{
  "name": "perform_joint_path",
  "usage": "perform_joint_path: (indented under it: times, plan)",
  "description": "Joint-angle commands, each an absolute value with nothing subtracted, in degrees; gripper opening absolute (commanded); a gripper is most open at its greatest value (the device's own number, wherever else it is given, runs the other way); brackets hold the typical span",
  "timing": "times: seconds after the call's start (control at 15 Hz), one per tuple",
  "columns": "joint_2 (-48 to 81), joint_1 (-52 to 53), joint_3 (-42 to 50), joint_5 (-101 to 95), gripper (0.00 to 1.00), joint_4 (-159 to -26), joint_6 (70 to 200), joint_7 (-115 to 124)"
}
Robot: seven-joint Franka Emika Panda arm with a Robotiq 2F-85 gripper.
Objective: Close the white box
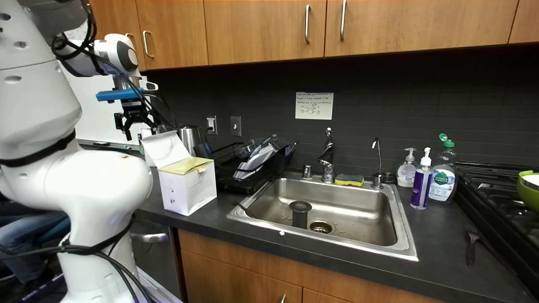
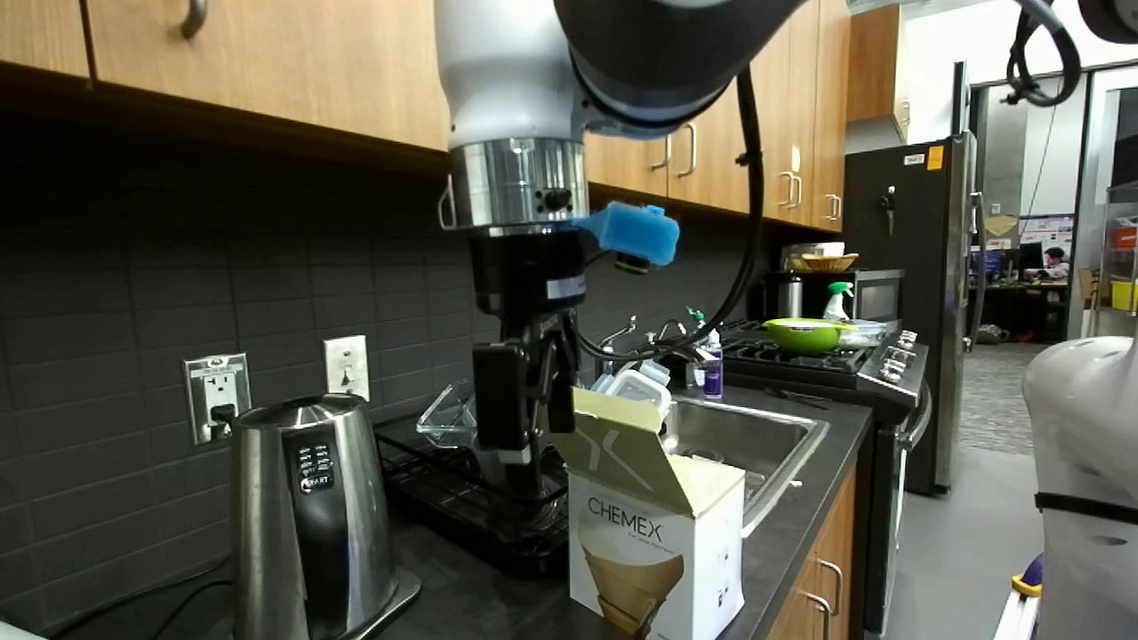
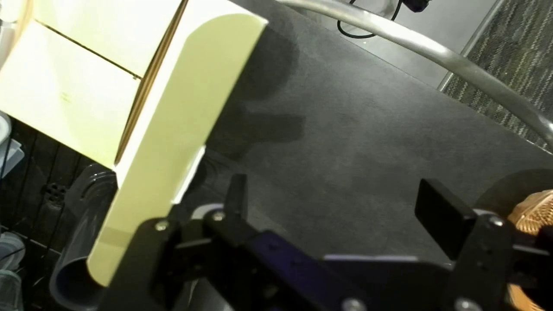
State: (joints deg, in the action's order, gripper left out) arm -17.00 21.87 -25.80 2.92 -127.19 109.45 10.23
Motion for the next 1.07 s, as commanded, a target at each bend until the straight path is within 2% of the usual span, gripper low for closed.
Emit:
perform_joint_path:
  times: [0.0, 1.0]
  plan:
    - [-16.71, 21.84, -24.84, 2.98, 1.0, -127.76, 109.6, 9.27]
    - [-18.93, 20.67, -22.52, 1.59, 1.0, -129.87, 108.37, 9.67]
